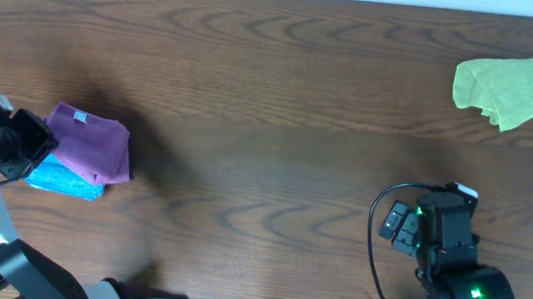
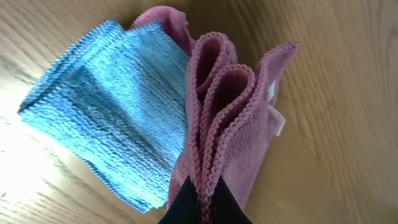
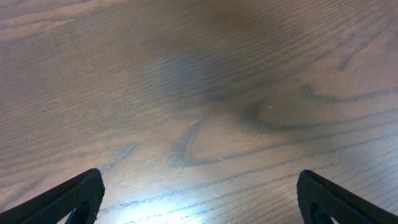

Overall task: Fold the cloth
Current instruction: 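Lower the purple square onto the stack and open the left gripper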

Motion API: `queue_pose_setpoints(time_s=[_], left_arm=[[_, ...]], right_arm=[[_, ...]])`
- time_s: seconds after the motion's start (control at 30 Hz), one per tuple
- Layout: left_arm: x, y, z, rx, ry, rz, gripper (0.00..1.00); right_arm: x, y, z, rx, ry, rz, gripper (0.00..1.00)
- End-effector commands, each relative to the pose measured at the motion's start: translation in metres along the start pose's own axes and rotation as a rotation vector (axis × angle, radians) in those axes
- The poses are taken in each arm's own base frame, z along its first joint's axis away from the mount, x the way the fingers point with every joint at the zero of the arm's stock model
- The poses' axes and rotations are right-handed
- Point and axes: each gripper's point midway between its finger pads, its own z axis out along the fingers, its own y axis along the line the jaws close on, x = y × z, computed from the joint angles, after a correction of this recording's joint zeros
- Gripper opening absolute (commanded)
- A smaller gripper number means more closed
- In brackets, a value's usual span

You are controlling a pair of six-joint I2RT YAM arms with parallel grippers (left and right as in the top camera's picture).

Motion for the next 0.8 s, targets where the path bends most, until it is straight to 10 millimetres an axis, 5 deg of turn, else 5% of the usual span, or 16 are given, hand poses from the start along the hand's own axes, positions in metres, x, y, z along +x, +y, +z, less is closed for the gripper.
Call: queue_pose_setpoints(time_s=[0.0,0.63,0.77], left_arm=[[-0.012,0.005,-0.012,-0.042,-0.058,0.019,0.06],[-0.014,0.031,-0.013,-0.071,-0.067,-0.060,0.06],[-0.014,0.031,-0.013,-0.071,-0.068,-0.060,0.36]], right_arm=[[0.000,-0.005,0.001,0.020,-0.008,0.021,0.99],[0.000,-0.005,0.001,0.020,-0.008,0.021,0.99],[0.000,-0.005,0.001,0.020,-0.008,0.021,0.99]])
